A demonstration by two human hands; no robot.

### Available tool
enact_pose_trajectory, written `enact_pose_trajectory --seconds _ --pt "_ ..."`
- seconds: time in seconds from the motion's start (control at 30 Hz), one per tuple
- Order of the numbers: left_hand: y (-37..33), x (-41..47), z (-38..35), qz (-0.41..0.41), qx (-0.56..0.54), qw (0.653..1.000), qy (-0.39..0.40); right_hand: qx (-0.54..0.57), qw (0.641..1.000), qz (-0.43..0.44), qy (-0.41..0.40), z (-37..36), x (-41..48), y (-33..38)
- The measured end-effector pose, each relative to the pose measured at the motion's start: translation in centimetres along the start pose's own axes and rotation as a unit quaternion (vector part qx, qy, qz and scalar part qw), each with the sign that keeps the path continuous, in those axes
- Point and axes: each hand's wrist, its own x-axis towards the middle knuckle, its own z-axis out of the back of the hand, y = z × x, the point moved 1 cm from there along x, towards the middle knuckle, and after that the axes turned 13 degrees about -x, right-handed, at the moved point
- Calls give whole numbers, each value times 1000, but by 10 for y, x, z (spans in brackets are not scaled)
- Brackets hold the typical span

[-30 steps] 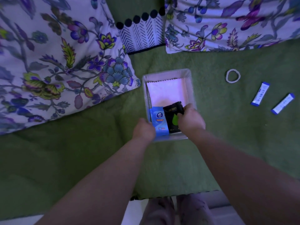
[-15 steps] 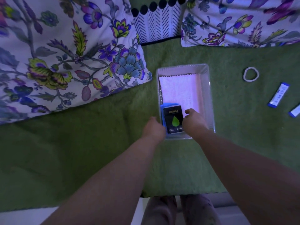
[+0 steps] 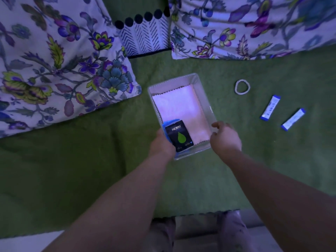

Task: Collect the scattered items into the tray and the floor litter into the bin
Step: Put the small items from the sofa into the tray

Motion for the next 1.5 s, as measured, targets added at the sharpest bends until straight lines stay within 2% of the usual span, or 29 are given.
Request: enact_pose_trajectory --seconds 0.23,0.4,0.63,0.9,1.03,1.2,1.3,1.5 --pt "-23 -33 -63 45 -32 997 -49 -23 998 54 24 40 22 -77" --pt "-41 -37 -86 49 -28 996 -76 -45 998 46 24 65 53 -110" --pt "-53 -9 -96 35 -21 991 -131 -19 997 58 51 72 112 -96" --pt "-62 11 -108 54 -74 977 -192 -6 996 57 63 54 177 -75" --pt "-58 20 -114 63 -97 972 -206 -51 995 46 73 46 189 -75" --pt "-56 26 -116 62 -108 972 -200 -75 996 23 41 35 191 -79" --pt "-58 26 -114 61 -109 973 -196 -12 999 16 32 38 185 -83" --pt "-60 18 -115 83 -132 970 -184 132 980 105 -105 52 147 -78"
